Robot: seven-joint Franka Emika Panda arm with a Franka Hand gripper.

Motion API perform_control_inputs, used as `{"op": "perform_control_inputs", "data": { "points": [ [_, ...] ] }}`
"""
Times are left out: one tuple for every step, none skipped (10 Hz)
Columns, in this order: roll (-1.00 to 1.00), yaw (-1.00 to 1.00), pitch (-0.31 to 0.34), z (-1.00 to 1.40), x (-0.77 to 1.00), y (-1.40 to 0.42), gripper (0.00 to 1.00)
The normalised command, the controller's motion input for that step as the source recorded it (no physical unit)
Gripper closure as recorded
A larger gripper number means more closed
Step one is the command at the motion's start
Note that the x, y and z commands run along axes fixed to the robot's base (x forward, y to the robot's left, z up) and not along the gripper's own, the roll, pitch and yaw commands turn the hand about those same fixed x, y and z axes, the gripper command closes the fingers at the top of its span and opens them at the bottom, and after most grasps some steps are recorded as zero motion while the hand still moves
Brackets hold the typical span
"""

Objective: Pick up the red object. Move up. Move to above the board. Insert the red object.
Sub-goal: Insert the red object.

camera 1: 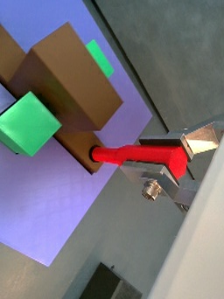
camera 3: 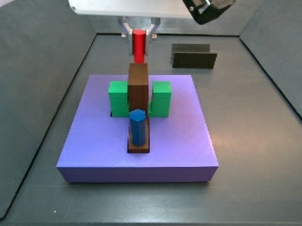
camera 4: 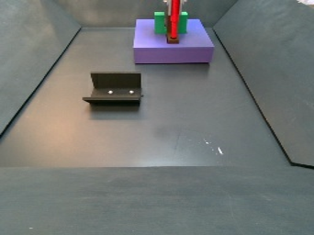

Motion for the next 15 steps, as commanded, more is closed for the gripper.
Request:
{"op": "perform_control_inputs", "data": {
  "points": [
    [0.00,0.00,-0.010,-0.15,0.05,0.00,1.00],
    [0.00,0.00,-0.007,-0.13,0.00,0.00,1.00],
    [0.00,0.00,-0.003,-0.14,0.00,0.00,1.00],
    [0.00,0.00,0.000,-0.14,0.00,0.00,1.00],
    [0.00,0.00,-0.020,-0.19,0.00,0.00,1.00],
    [0.00,0.00,-0.047,-0.24,0.00,0.00,1.00],
    [0.00,0.00,-0.053,-0.26,0.00,0.00,1.00],
    [0.00,0.00,-0.069,-0.30,0.00,0.00,1.00],
    [0.00,0.00,-0.057,-0.31,0.11,0.00,1.00],
    [0.00,0.00,-0.020,-0.26,0.19,0.00,1.00],
    [0.02,-0.01,0.000,-0.19,0.08,0.00,1.00],
    [0.01,0.00,-0.010,-0.21,0.00,0.00,1.00],
    [0.00,0.00,-0.036,-0.23,0.00,0.00,1.00],
    [0.03,0.00,-0.009,-0.18,0.00,0.00,1.00],
    [0.00,0.00,-0.083,-0.30,0.00,0.00,1.00]
  ]
}}
